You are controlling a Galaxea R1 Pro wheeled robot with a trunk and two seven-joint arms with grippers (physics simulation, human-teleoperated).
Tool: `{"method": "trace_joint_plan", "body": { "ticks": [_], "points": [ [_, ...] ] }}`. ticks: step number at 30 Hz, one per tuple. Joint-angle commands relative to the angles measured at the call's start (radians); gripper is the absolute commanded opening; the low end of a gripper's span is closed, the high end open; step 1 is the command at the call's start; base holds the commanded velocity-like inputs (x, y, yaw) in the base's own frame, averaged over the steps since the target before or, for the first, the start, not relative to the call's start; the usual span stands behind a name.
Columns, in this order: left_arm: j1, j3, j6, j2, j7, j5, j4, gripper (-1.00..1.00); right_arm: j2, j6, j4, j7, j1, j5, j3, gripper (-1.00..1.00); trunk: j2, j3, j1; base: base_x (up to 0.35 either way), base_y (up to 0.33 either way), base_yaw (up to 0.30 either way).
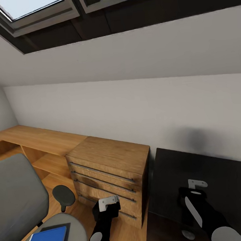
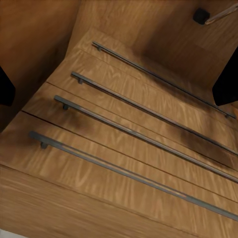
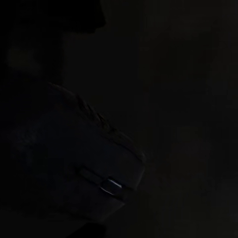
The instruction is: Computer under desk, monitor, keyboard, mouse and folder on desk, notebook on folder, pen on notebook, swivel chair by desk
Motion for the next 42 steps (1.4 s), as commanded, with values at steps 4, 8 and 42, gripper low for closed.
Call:
{"method": "trace_joint_plan", "body": {
  "ticks": [4, 8, 42],
  "points": [
    [-0.001, -0.002, 0.004, 0.0, 0.007, 0.006, 0.0, 1.0, -0.001, 0.007, 0.022, -0.004, 0.0, -0.012, 0.001, 1.0, -0.001, -0.001, 0.0, 0.0, 0.0, 0.0],
    [-0.001, -0.002, 0.004, 0.0, 0.007, 0.006, 0.001, 1.0, -0.001, 0.007, 0.022, -0.004, 0.0, -0.012, 0.001, 1.0, -0.001, -0.001, 0.0, 0.0, 0.0, 0.0],
    [-0.001, -0.001, 0.004, 0.002, 0.005, 0.006, 0.008, 1.0, 0.004, 0.007, 0.022, -0.003, 0.0, -0.012, 0.005, 1.0, -0.001, -0.001, 0.0, -0.023, -0.011, 0.0]
  ]
}}
